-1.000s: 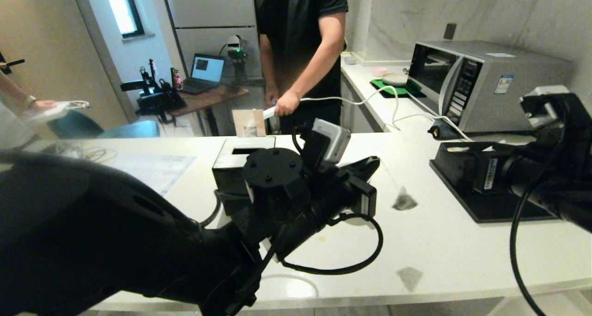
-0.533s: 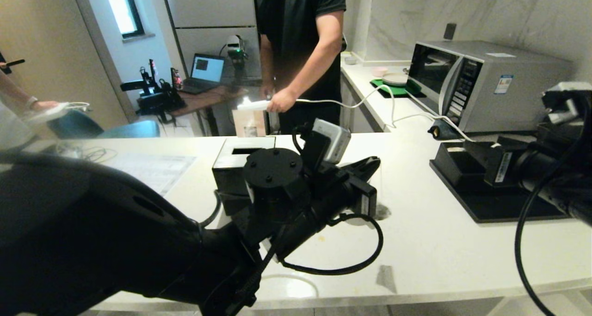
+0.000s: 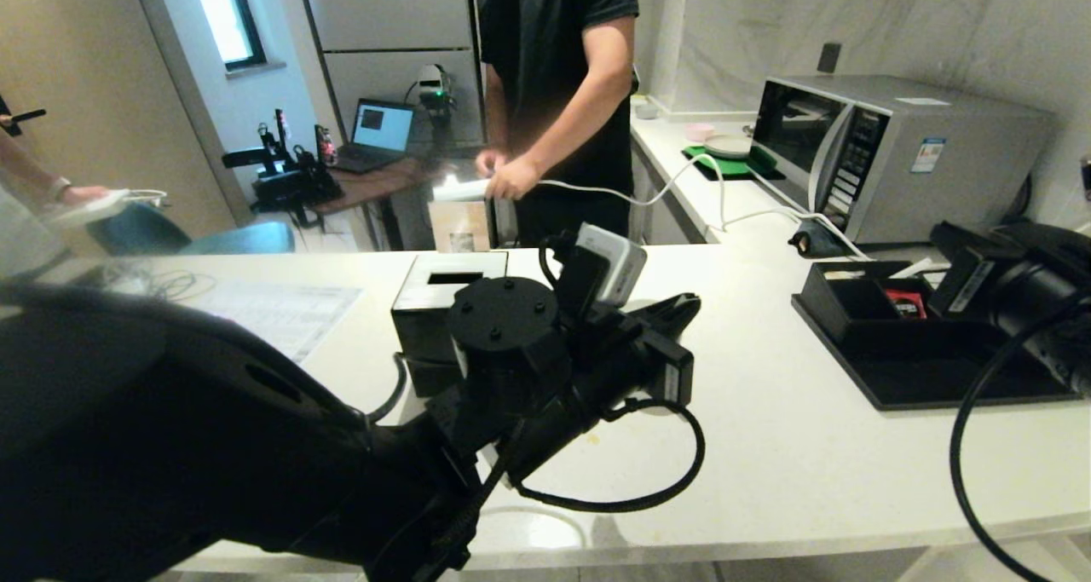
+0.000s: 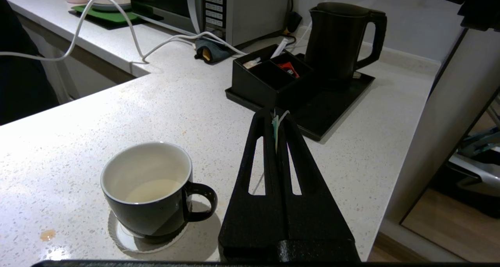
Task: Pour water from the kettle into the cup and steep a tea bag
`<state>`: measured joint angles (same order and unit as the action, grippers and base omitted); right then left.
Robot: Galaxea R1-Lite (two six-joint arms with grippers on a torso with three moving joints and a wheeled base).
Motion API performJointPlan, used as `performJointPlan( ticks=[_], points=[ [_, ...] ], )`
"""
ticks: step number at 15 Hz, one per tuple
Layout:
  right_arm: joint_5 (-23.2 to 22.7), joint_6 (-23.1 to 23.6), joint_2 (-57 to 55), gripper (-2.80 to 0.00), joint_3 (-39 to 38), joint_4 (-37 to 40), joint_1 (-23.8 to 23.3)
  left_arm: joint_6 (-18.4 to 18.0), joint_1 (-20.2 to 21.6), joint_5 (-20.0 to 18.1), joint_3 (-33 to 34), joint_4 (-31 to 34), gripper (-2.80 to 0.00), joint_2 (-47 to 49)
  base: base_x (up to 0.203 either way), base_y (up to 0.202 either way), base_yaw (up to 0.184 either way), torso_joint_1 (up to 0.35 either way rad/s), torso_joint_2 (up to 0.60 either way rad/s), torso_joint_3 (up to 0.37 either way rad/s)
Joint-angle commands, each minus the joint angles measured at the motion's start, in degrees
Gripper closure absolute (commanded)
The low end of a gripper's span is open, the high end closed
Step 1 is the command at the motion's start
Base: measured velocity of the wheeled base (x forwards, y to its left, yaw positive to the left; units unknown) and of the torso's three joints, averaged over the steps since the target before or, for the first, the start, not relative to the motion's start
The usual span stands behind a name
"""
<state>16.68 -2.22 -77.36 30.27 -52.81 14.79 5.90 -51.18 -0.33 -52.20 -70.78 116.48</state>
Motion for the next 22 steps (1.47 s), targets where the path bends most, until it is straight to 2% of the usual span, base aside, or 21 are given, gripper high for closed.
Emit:
performJointPlan(
  ticks=[1,3,6,9,12,17,22],
  points=[
    [-2.23,-0.92,-0.37,0.0,-2.74,-3.17,-2.23,0.08,0.02,-0.02,-0.09,-0.41,0.0,0.11,0.0,0.0,0.0,0.0,0.0,0.0],
    [-4.19,-2.29,-1.9,0.0,-5.63,-9.37,-5.69,0.16,0.11,-0.02,-0.09,-0.41,0.0,0.42,0.0,0.0,0.0,0.0,0.0,0.0],
    [-4.4,-3.36,-8.11,0.0,-8.06,-19.62,-13.03,0.16,0.11,-0.02,-0.45,-0.41,0.0,1.12,0.0,0.0,0.0,0.0,0.0,0.0],
    [-4.38,-3.35,-14.59,0.0,-13.27,-34.49,-18.72,0.16,0.11,-0.02,-0.56,-0.41,0.0,1.79,0.0,0.0,0.0,0.0,0.0,0.0],
    [-4.95,-3.32,-12.7,0.0,-17.96,-36.39,-19.01,0.23,0.11,-0.02,-1.13,-0.41,0.0,2.44,0.0,0.0,0.0,0.0,0.0,0.0],
    [-8.94,-3.32,-8.36,0.0,-25.09,-36.39,-19.03,0.25,0.11,0.07,-1.66,-0.41,0.0,2.61,0.0,0.0,0.0,0.0,0.0,0.0],
    [-9.24,-3.38,-5.53,0.0,-30.12,-36.2,-19.01,0.16,0.02,-0.02,-1.68,-0.41,0.0,2.52,0.0,0.0,0.0,0.0,0.0,0.0]
  ],
)
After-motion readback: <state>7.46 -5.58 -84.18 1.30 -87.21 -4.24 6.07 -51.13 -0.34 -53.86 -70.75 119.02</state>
